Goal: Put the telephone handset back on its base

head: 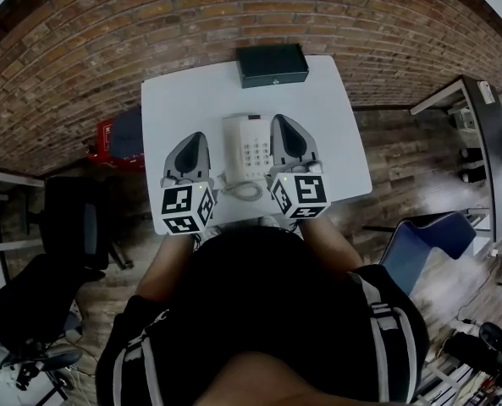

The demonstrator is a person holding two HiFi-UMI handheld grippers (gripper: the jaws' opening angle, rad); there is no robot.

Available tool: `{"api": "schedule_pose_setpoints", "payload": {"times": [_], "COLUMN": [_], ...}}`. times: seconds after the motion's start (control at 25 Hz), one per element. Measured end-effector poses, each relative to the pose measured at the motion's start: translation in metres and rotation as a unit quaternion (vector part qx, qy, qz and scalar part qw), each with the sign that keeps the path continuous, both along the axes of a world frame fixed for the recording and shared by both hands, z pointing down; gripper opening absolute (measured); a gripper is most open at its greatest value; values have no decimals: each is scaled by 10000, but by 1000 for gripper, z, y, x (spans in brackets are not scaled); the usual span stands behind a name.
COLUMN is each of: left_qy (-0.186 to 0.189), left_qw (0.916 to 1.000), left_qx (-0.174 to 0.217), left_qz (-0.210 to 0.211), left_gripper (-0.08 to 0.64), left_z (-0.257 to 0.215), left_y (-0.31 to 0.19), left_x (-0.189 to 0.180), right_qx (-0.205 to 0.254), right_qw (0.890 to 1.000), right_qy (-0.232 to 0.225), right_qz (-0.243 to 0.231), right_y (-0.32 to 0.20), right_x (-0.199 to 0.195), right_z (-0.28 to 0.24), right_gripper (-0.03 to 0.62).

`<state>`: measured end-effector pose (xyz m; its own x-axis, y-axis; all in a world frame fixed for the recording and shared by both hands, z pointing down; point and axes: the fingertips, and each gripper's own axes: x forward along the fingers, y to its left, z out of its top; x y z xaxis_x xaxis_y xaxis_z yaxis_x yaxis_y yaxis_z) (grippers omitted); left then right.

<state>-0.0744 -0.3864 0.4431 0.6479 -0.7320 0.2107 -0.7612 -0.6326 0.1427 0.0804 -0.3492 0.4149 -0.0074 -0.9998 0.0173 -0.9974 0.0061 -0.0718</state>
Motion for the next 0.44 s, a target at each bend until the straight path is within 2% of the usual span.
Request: {"api": "schedule_pose_setpoints", "payload": {"times": [0.44], "left_qy": [-30], "left_qw": [10000], "left_qx": [-27], "left_qz": [5], "left_gripper": [-3], "left_z": [4], "left_y": [4], "left_x": [-3], "right_qx": [-98], "right_qw": [9999], "right_qy": [-34], "right_qz": [-80], "right_y": [-2], "right_x": [-7], "right_z": [7], "right_gripper": [-3]}}
